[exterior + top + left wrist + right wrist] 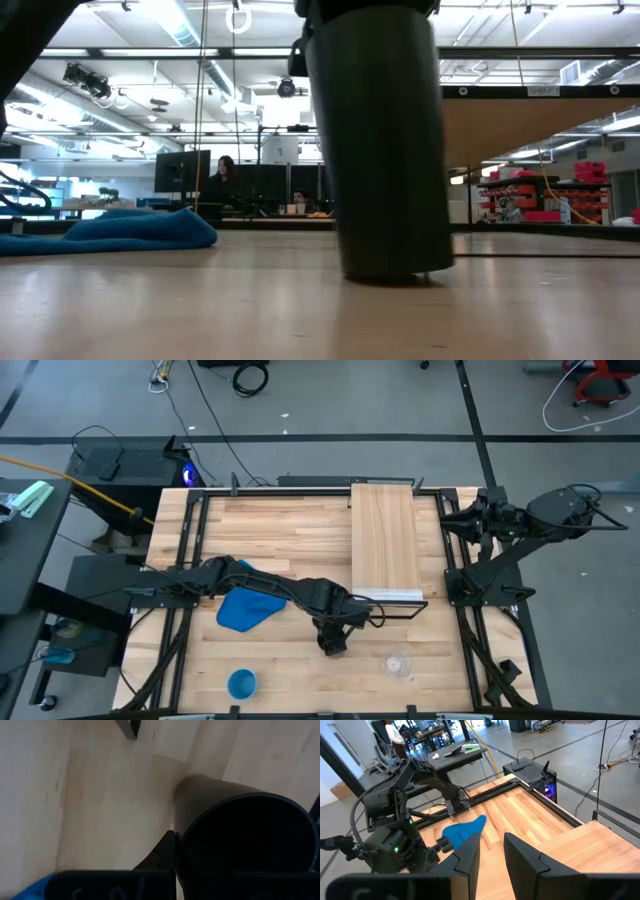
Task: Stack small to large cups/mugs on shelf
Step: Move the cups to the bottom of the shelf
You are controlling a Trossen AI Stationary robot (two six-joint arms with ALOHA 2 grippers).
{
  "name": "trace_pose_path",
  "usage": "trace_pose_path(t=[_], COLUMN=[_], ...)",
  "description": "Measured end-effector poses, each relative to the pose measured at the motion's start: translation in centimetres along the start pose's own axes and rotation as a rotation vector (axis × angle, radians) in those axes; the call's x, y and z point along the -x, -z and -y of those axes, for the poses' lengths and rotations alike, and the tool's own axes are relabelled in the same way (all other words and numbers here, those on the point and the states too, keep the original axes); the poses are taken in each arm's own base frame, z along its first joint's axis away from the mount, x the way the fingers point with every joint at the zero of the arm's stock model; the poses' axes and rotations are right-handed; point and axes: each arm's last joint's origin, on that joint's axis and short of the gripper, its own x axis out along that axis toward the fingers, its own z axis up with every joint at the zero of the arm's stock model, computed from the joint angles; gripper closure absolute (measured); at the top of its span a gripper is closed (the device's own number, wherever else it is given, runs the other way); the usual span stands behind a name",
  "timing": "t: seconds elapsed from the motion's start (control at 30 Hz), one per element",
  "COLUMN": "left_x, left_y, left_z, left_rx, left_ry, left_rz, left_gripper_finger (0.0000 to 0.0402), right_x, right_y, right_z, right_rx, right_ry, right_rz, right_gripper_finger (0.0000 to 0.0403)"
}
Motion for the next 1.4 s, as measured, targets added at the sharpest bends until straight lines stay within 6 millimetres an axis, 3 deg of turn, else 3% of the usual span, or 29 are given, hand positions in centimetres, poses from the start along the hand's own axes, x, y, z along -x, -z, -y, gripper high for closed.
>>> trace_pose_path(t=[0.9, 1.4], left_x=[0.3, 0.5], left_y=[-1.6, -2.1], left_z=[0.7, 0.6], left_rx=[-0.057, -0.063], left_ry=[0.165, 0.181], left_rz=[0.124, 0.155], left_gripper_finger=[0.0346, 0.0269], right_x=[0.0, 0.0], right_y=[0.0, 0.2], right_z=[0.0, 0.1], right_rx=[-0.001, -0.012], right_ry=[-0.004, -0.008], right_rz=[-0.002, -0.029], right_gripper_finger=[0.0307, 0.0307])
